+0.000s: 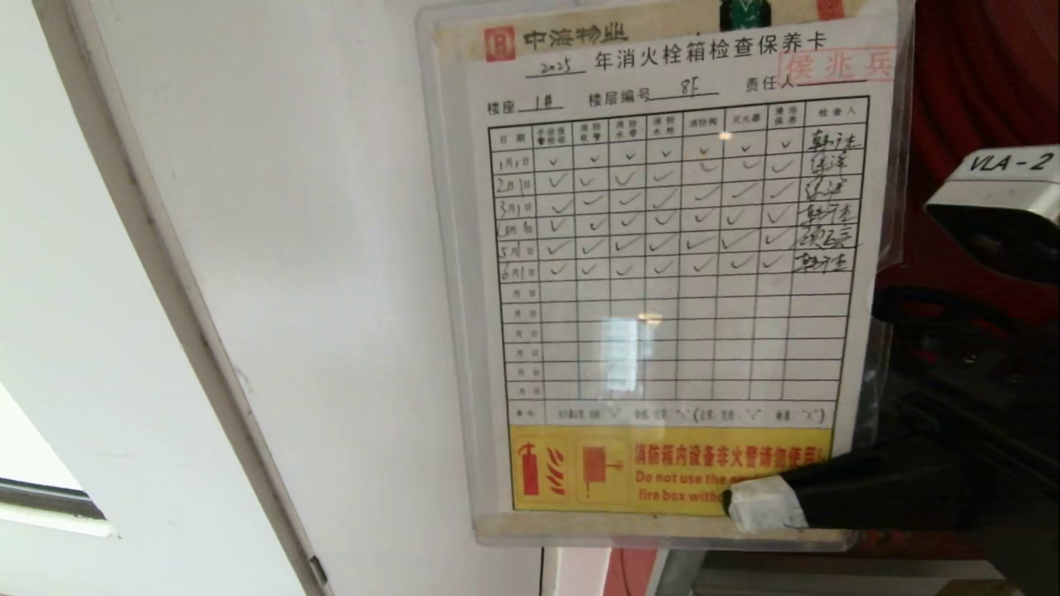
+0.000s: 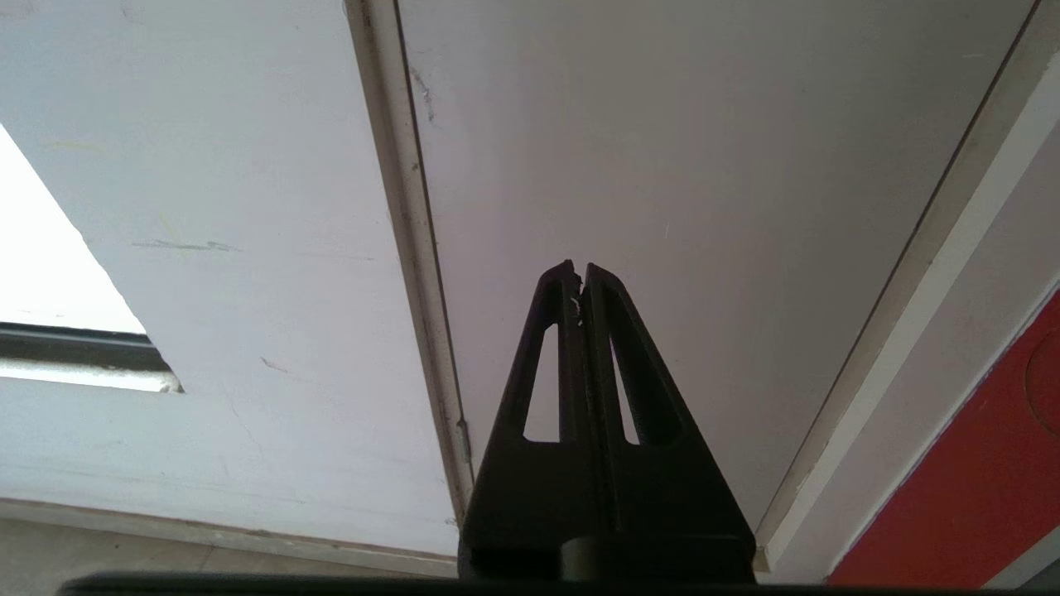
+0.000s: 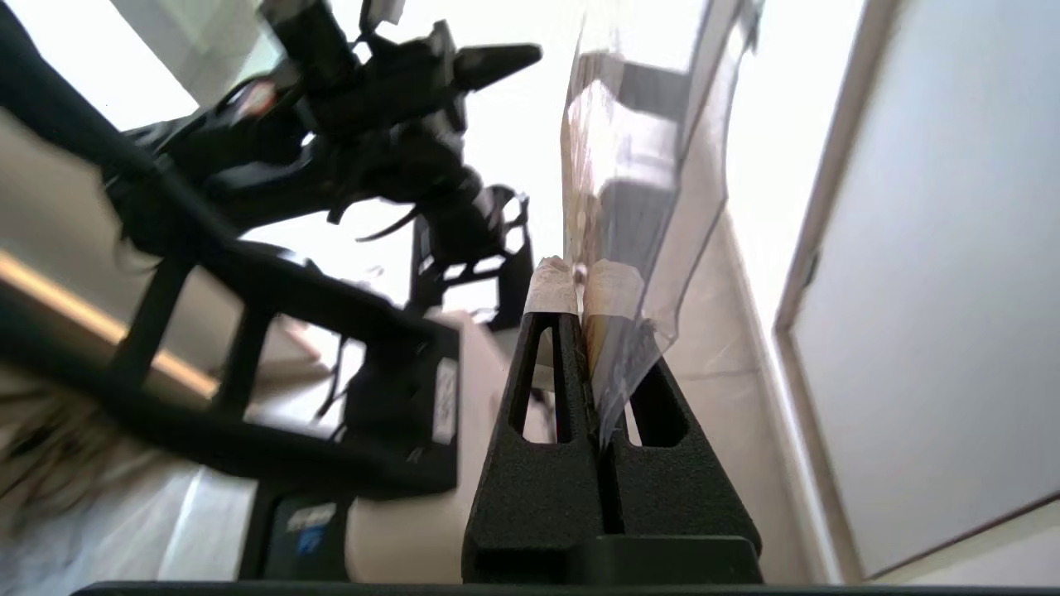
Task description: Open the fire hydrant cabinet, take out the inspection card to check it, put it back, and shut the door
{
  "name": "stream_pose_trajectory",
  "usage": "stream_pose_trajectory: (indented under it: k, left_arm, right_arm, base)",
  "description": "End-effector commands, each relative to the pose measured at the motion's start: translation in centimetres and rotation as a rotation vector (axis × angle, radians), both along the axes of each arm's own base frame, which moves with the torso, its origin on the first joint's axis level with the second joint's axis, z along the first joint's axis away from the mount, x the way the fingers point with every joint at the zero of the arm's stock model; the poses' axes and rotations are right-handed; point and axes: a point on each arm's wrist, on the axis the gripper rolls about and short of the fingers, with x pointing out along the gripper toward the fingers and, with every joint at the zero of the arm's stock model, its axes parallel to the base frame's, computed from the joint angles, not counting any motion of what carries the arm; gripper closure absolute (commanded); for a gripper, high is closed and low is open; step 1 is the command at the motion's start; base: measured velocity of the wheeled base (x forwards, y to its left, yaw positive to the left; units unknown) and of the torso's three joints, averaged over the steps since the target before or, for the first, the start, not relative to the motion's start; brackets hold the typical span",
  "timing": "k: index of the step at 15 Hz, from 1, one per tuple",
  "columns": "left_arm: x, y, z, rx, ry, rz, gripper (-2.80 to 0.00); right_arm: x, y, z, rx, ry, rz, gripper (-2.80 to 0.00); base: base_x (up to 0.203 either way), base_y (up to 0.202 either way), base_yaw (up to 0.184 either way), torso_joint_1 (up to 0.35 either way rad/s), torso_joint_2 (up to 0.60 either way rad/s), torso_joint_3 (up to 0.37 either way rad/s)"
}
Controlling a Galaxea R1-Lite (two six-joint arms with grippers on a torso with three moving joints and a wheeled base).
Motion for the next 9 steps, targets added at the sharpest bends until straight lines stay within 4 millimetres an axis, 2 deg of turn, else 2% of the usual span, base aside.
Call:
stream_pose_trajectory:
  k: [1, 4, 9]
  left_arm:
    - [0.1, 0.0, -0.2, -0.001, 0.007, 0.001, 0.0]
    - [0.1, 0.0, -0.2, -0.001, 0.007, 0.001, 0.0]
    - [0.1, 0.0, -0.2, -0.001, 0.007, 0.001, 0.0]
  right_arm:
    - [-0.5, 1.5, -0.4, 0.039, -0.041, -0.038, 0.0]
    - [-0.9, 1.9, -0.9, 0.072, -0.024, -0.088, 0.0]
    - [-2.6, 0.3, -1.0, 0.121, 0.003, -0.149, 0.0]
  base:
    - [0.0, 0.0, 0.0, 0.0, 0.0, 0.0]
    - [0.0, 0.0, 0.0, 0.0, 0.0, 0.0]
    - [0.0, 0.0, 0.0, 0.0, 0.0, 0.0]
